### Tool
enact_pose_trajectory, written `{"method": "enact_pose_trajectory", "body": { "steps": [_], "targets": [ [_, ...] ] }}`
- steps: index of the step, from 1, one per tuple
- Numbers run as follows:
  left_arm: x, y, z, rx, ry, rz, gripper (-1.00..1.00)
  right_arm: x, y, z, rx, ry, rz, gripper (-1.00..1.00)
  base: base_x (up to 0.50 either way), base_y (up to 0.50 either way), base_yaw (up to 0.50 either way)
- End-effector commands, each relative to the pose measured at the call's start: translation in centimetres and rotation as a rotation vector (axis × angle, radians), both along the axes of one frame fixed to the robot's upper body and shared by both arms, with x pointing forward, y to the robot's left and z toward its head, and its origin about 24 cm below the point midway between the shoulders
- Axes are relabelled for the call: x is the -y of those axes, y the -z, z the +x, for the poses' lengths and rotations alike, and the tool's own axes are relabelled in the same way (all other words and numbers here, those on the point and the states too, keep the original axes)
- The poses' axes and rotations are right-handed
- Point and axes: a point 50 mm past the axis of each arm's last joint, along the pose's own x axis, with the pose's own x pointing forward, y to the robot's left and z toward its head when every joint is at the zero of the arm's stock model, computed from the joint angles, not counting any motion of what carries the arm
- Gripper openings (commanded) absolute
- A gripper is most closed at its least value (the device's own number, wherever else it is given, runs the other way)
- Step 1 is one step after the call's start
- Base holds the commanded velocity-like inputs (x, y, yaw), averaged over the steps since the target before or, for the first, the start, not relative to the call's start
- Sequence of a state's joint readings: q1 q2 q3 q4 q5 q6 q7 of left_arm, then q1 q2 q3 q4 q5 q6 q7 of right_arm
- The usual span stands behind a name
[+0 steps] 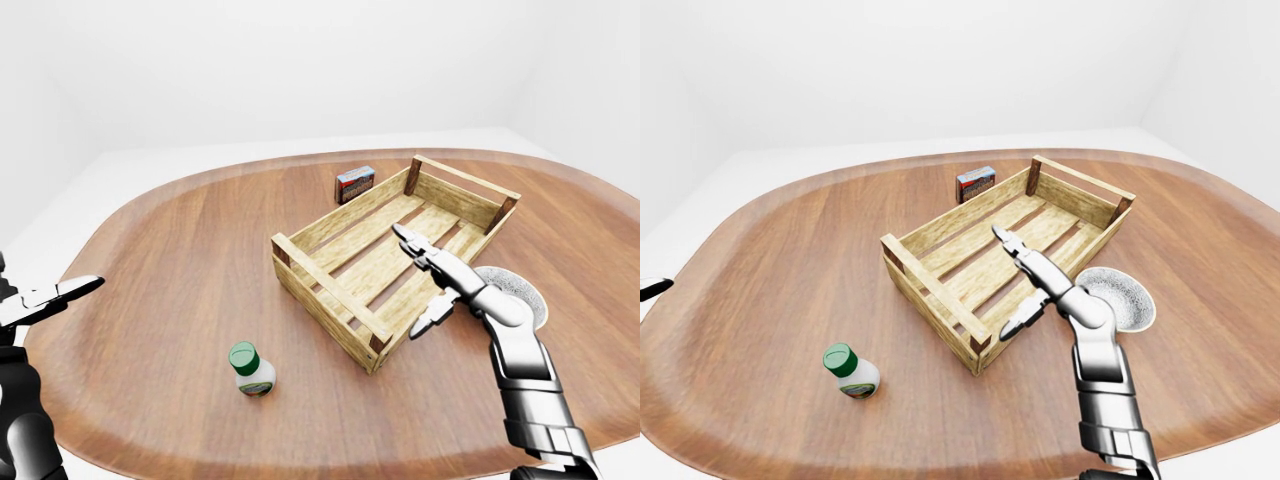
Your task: Pick up the salad dressing and put it in the tray.
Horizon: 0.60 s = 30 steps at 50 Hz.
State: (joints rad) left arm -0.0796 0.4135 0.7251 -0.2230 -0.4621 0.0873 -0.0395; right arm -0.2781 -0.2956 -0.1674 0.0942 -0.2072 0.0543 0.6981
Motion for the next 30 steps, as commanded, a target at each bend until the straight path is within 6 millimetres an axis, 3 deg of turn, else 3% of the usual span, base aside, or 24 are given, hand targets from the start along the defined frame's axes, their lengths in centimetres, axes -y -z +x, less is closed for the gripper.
{"method": "enact_pose_trajectory", "body": {
  "steps": [1,5,10,15,22,30],
  "targets": [
    [0.0,0.1,0.1,-0.006,0.001,-0.003,1.0,-0.5,-2.0,-0.6,0.072,-0.031,0.062,1.0,0.0,0.0,0.0],
    [0.0,0.2,0.2,-0.009,0.004,-0.004,1.0,-1.7,-3.5,0.0,0.13,-0.065,0.039,1.0,0.0,0.0,0.0],
    [0.0,0.3,0.3,-0.015,0.005,-0.007,1.0,-3.6,-7.6,1.2,0.275,-0.13,0.047,1.0,0.0,0.0,0.0],
    [-0.1,0.2,0.2,-0.009,0.002,-0.007,1.0,-6.0,-9.1,1.8,0.32,-0.21,0.03,1.0,0.0,0.0,0.0],
    [0.0,0.1,0.1,-0.003,0.003,-0.008,1.0,-8.7,-10.1,1.8,0.365,-0.266,-0.013,1.0,0.0,0.0,0.0],
    [0.0,0.2,0.1,-0.002,0.006,-0.012,1.0,-11.6,-8.4,2.7,0.281,-0.32,-0.022,1.0,0.0,0.0,0.0]
  ]
}}
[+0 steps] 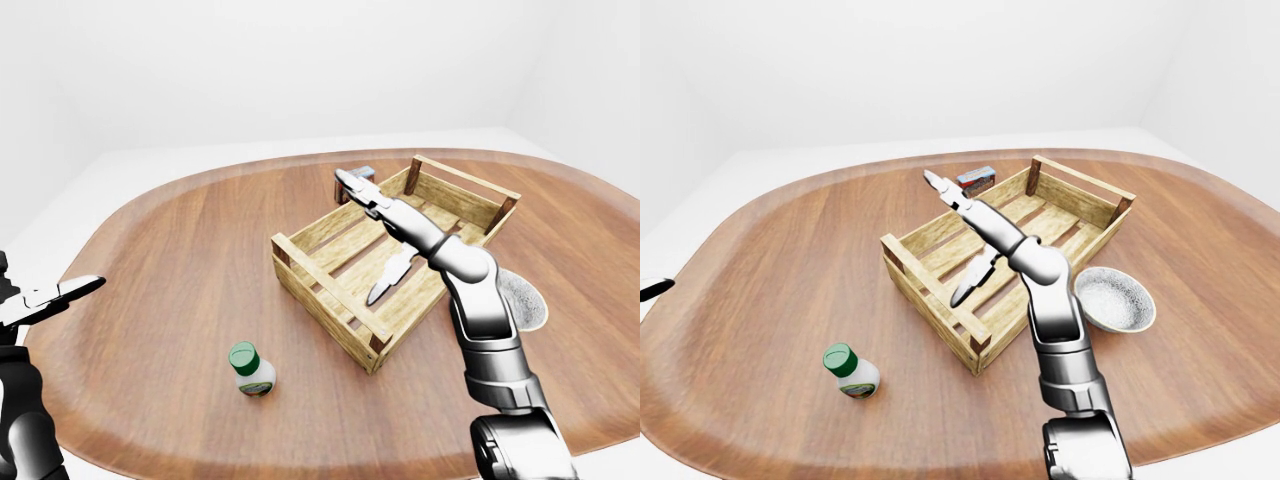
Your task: Pick up the salad dressing and put it in the tray.
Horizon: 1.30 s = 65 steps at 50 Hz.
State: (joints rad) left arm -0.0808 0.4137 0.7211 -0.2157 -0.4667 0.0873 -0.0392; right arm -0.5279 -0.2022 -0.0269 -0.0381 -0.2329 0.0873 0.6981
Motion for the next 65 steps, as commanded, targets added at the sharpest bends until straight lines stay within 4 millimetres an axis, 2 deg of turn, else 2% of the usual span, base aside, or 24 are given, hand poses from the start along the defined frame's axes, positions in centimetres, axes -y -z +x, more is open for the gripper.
{"method": "enact_pose_trajectory", "body": {
  "steps": [1,11,15,20,30,38,43,49,53,61,65],
  "targets": [
    [0.0,0.0,0.0,0.003,0.003,-0.004,1.0,-4.3,0.3,0.7,-0.025,-0.088,-0.039,1.0,0.0,0.0,0.0],
    [0.0,0.0,-0.1,0.008,0.003,-0.005,1.0,-10.0,2.4,-0.3,-0.095,-0.211,-0.073,1.0,0.0,0.0,0.0],
    [-0.1,0.1,-0.1,0.001,0.003,-0.008,1.0,-11.4,3.5,-0.9,-0.135,-0.24,-0.079,1.0,0.0,0.0,0.0],
    [-0.1,0.1,-0.1,0.001,0.003,-0.01,1.0,-12.7,5.0,-1.6,-0.183,-0.266,-0.095,1.0,0.0,0.0,0.0],
    [-0.1,0.2,-0.1,-0.002,0.004,-0.01,1.0,-13.8,6.9,-2.3,-0.252,-0.294,-0.113,1.0,0.0,0.0,0.0],
    [-0.1,0.4,0.0,-0.009,0.008,-0.014,1.0,-17.0,8.1,-3.7,-0.278,-0.393,-0.14,1.0,0.0,0.0,0.0],
    [-0.2,0.6,0.1,-0.018,0.007,-0.02,1.0,-17.8,9.3,-4.4,-0.297,-0.421,-0.165,1.0,0.0,0.0,0.0],
    [0.0,0.7,0.3,-0.021,0.014,-0.019,1.0,-18.9,11.7,-4.5,-0.38,-0.476,-0.211,1.0,0.0,0.0,0.0],
    [0.0,0.7,0.3,-0.023,0.016,-0.021,1.0,-19.6,13.9,-4.7,-0.526,-0.48,-0.236,1.0,0.0,0.0,0.0],
    [0.0,0.7,0.3,-0.018,0.017,-0.025,1.0,-18.9,18.7,-5.8,-0.786,-0.447,-0.415,1.0,0.0,0.0,0.0],
    [0.0,0.7,0.2,-0.016,0.017,-0.025,1.0,-18.7,19.1,-5.9,-0.796,-0.448,-0.441,1.0,0.0,0.0,0.0]
  ]
}}
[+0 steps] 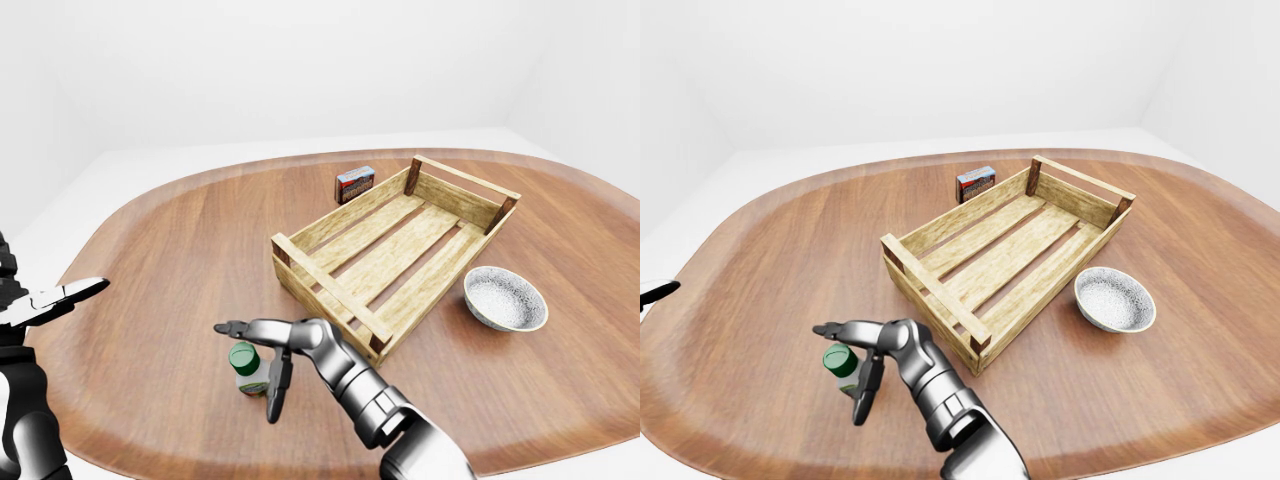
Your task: Pick up the salad dressing and put it in the tray.
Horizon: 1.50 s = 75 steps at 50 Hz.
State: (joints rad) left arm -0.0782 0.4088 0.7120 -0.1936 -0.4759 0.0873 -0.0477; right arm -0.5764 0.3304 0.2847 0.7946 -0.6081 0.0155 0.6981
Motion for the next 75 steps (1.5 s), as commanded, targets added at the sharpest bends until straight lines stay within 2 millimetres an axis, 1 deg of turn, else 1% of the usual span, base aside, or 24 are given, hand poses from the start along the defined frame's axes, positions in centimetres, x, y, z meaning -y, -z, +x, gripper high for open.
{"method": "enact_pose_trajectory", "body": {
  "steps": [1,8,10,11,12,13,18,26,30,33,42,46,50,51,53,54,58,66,67,70,71,75],
  "targets": [
    [0.1,-0.1,0.0,0.006,0.003,-0.003,1.0,0.4,3.8,-1.2,-0.156,-0.027,-0.176,1.0,0.0,0.0,0.0],
    [0.1,0.1,0.0,0.004,0.009,-0.008,1.0,0.9,4.8,-1.6,-0.176,-0.04,-0.247,1.0,0.0,0.0,0.0],
    [0.1,0.2,0.0,0.001,0.01,-0.011,1.0,0.8,4.8,-1.6,-0.174,-0.04,-0.236,1.0,0.0,0.0,0.0],
    [0.1,0.2,0.0,0.002,0.01,-0.012,1.0,0.8,4.7,-1.5,-0.18,-0.031,-0.215,0.48,0.0,0.0,0.0],
    [0.1,0.2,0.0,0.001,0.011,-0.013,1.0,0.8,4.5,-1.5,-0.186,-0.02,-0.18,-1.0,0.0,0.0,0.0],
    [0.1,0.2,0.0,0.001,0.013,-0.014,1.0,0.8,4.8,-1.8,-0.183,-0.032,-0.191,-1.0,0.0,0.0,0.0],
    [0.2,0.4,0.2,-0.005,0.019,-0.018,1.0,0.7,4.9,-2.2,-0.158,-0.048,-0.206,-1.0,0.0,0.0,0.0],
    [0.4,0.4,0.3,-0.006,0.026,-0.016,1.0,0.6,4.8,-2.1,-0.147,-0.048,-0.193,-1.0,0.0,0.0,0.0],
    [0.5,0.6,0.4,-0.012,0.029,-0.016,1.0,0.6,4.5,-1.9,-0.147,-0.039,-0.177,-1.0,0.0,0.0,0.0],
    [0.6,0.6,0.4,-0.011,0.033,-0.014,1.0,0.5,4.0,-1.6,-0.136,-0.028,-0.153,-1.0,0.0,0.0,0.0],
    [0.7,0.6,0.5,-0.013,0.035,-0.013,1.0,0.4,3.9,-1.5,-0.142,-0.029,-0.141,-1.0,0.0,0.0,0.0],
    [0.6,0.6,0.5,-0.013,0.034,-0.014,1.0,0.4,3.5,-1.3,-0.131,-0.017,-0.127,-1.0,0.0,0.0,0.0],
    [0.7,0.6,0.5,-0.013,0.035,-0.014,1.0,0.8,2.2,-0.3,-0.077,0.022,-0.126,-1.0,0.0,0.0,0.0],
    [0.7,0.6,0.5,-0.011,0.036,-0.014,1.0,0.9,1.1,0.4,-0.034,0.041,-0.106,-1.0,0.0,0.0,0.0],
    [0.7,0.6,0.5,-0.013,0.036,-0.012,1.0,0.9,-0.8,1.2,0.042,0.055,-0.06,-1.0,0.0,0.0,0.0],
    [0.8,0.6,0.6,-0.012,0.037,-0.013,1.0,0.9,-2.5,1.9,0.097,0.067,-0.023,-1.0,0.0,0.0,0.0],
    [0.8,0.7,0.7,-0.019,0.039,-0.014,1.0,0.8,-5.8,2.7,0.213,0.074,0.054,-1.0,0.0,0.0,0.0],
    [0.7,0.8,0.7,-0.023,0.039,-0.015,1.0,0.9,-7.9,2.9,0.289,0.072,0.099,-1.0,0.0,0.0,0.0],
    [0.7,0.8,0.7,-0.021,0.039,-0.017,1.0,1.0,-8.5,3.1,0.308,0.075,0.112,-1.0,0.0,0.0,0.0],
    [0.7,0.7,0.6,-0.018,0.038,-0.016,1.0,1.2,-9.5,3.5,0.337,0.079,0.127,-1.0,0.0,0.0,0.0],
    [0.7,0.7,0.6,-0.017,0.038,-0.015,1.0,1.3,-10.2,3.7,0.36,0.082,0.139,-1.0,0.0,0.0,0.0],
    [0.7,0.7,0.6,-0.017,0.039,-0.015,1.0,1.5,-11.9,3.9,0.412,0.083,0.172,-1.0,0.0,0.0,0.0]
  ]
}}
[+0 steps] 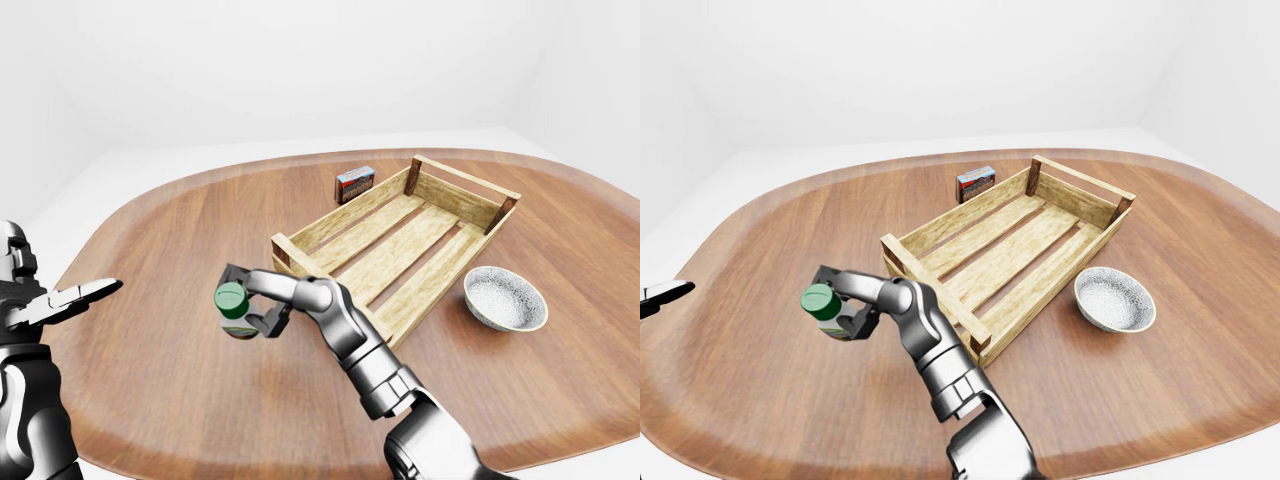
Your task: Pick up the salad dressing and put it in the tray.
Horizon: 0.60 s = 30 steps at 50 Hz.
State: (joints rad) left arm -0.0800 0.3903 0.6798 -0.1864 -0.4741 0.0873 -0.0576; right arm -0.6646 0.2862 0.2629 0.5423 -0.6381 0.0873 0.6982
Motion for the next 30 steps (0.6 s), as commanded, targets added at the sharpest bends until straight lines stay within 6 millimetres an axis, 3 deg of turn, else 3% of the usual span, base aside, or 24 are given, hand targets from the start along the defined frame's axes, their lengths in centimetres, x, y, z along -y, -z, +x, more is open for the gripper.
{"method": "enact_pose_trajectory", "body": {
  "steps": [1,9,17,25,30],
  "targets": [
    [0.0,0.0,0.0,0.001,0.002,-0.001,1.0,0.5,-5.6,0.8,0.169,0.003,0.128,-1.0,0.0,0.0,0.0],
    [0.0,0.3,0.2,-0.011,0.004,-0.006,1.0,1.1,-9.0,1.5,0.262,0.0,0.19,-1.0,0.0,0.0,0.0],
    [0.0,0.4,0.2,-0.015,0.006,-0.008,1.0,2.9,-12.6,3.2,0.325,0.024,0.243,-1.0,0.0,0.0,0.0],
    [0.1,0.4,0.2,-0.013,0.008,-0.007,1.0,6.1,-16.9,5.5,0.375,0.085,0.289,-1.0,0.0,0.0,0.0],
    [0.2,0.2,0.1,-0.007,0.008,-0.003,1.0,9.2,-18.1,7.6,0.349,0.172,0.279,-1.0,0.0,0.0,0.0]
  ]
}}
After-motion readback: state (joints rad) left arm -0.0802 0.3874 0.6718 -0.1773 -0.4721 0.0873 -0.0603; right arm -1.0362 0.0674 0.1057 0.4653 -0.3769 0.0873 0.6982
